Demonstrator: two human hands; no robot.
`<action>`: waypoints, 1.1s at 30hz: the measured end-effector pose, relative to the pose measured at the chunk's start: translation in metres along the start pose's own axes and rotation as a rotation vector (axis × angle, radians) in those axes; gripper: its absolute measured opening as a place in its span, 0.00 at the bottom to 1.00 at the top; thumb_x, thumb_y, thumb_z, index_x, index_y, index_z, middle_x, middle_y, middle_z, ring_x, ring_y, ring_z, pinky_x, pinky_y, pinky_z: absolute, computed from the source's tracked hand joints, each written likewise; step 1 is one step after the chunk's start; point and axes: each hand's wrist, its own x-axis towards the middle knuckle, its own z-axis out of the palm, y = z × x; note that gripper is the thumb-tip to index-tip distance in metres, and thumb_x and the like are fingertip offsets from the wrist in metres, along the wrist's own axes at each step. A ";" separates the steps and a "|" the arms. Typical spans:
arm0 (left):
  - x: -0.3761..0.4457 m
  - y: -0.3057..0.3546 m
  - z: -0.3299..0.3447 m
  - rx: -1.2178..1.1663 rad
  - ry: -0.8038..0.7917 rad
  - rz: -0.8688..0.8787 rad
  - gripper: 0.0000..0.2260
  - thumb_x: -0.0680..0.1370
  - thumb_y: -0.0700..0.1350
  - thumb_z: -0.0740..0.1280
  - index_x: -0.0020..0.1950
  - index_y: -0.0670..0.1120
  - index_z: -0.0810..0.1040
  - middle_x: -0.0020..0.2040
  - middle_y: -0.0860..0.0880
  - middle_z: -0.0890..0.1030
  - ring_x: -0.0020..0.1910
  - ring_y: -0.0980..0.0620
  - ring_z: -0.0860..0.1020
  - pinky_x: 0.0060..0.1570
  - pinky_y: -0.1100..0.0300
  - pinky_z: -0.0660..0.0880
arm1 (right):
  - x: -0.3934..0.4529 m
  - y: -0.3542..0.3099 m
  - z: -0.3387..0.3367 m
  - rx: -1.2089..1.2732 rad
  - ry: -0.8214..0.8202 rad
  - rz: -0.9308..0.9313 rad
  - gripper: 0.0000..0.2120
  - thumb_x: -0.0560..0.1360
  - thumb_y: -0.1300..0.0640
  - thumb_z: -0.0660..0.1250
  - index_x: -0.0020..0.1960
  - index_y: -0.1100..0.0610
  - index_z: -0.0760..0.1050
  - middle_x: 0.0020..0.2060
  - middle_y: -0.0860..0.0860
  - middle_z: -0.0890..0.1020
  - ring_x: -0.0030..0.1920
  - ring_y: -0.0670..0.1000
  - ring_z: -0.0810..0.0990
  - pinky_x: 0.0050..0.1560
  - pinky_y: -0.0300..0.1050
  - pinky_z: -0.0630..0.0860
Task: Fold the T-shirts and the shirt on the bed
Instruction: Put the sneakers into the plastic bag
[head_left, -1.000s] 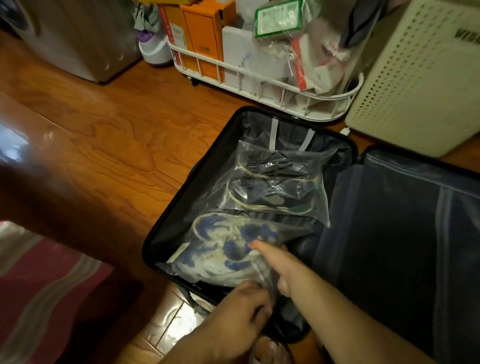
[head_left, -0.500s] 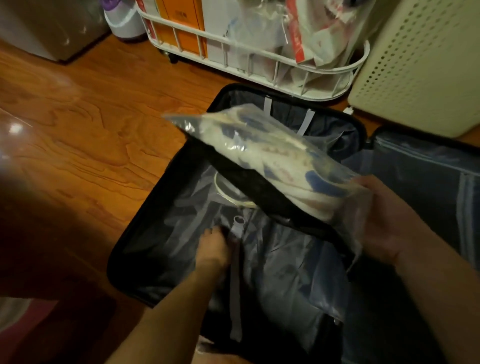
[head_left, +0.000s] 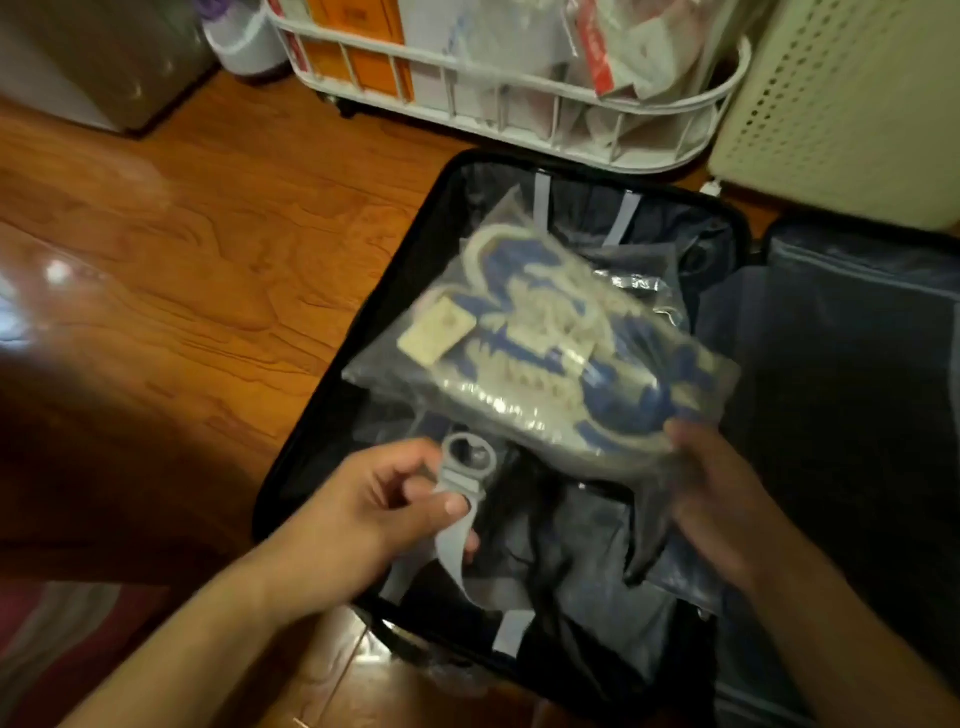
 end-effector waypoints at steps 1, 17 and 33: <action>-0.011 0.019 -0.008 -0.052 0.044 0.048 0.09 0.78 0.35 0.69 0.49 0.29 0.74 0.37 0.32 0.81 0.36 0.44 0.83 0.40 0.55 0.79 | -0.006 0.021 -0.002 -0.062 0.021 0.009 0.31 0.70 0.56 0.73 0.72 0.56 0.73 0.68 0.62 0.77 0.63 0.60 0.80 0.63 0.59 0.78; 0.149 -0.021 0.011 0.048 0.274 -0.227 0.14 0.82 0.51 0.66 0.41 0.44 0.78 0.37 0.41 0.80 0.37 0.40 0.78 0.42 0.46 0.77 | 0.145 -0.081 0.045 -1.698 0.248 -0.403 0.28 0.78 0.41 0.66 0.75 0.49 0.68 0.78 0.54 0.60 0.77 0.60 0.56 0.75 0.55 0.58; 0.199 -0.073 -0.012 0.479 0.120 -0.017 0.08 0.81 0.48 0.69 0.42 0.48 0.79 0.76 0.66 0.60 0.77 0.66 0.49 0.76 0.65 0.48 | 0.295 -0.085 0.044 -1.356 0.222 0.187 0.15 0.83 0.56 0.61 0.65 0.62 0.77 0.62 0.60 0.80 0.60 0.60 0.79 0.61 0.51 0.76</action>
